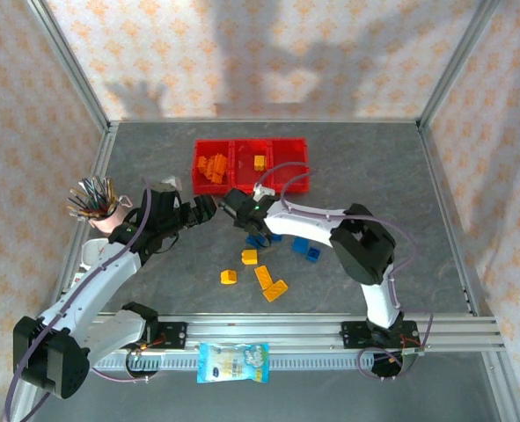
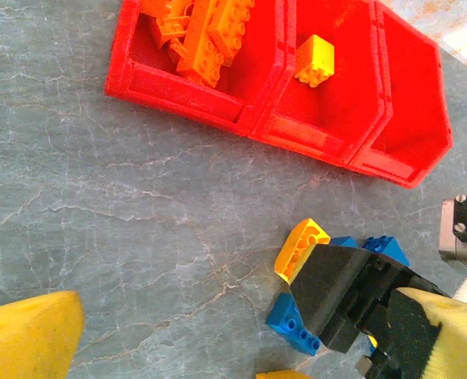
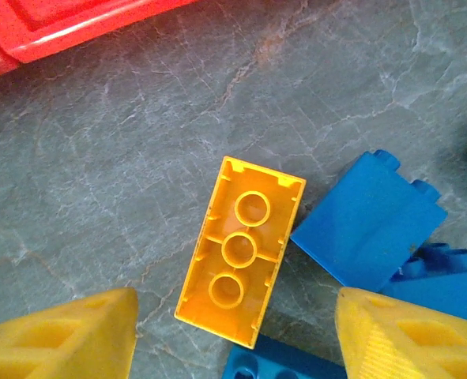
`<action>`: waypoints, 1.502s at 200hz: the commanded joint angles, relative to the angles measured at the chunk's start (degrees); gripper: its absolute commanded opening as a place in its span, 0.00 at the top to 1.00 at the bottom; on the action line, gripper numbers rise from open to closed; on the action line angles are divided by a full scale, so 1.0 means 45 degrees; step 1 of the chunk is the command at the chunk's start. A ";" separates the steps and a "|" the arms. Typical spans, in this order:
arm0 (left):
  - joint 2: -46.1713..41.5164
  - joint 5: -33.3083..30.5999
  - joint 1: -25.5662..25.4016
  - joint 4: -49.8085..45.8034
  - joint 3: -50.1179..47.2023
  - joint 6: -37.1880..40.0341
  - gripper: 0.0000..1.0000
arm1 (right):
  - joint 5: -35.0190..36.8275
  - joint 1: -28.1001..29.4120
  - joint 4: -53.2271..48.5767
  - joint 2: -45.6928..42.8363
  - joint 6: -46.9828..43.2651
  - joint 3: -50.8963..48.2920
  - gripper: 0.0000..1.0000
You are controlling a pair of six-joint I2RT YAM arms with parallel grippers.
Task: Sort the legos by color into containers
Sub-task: Pick up the lego from the center of the table, then place the lego in the container.
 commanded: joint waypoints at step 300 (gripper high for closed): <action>0.0841 -0.1637 0.0163 0.1234 0.1610 -0.0927 0.01 | -0.0151 -0.3298 0.0481 0.3209 -0.6992 0.6372 0.70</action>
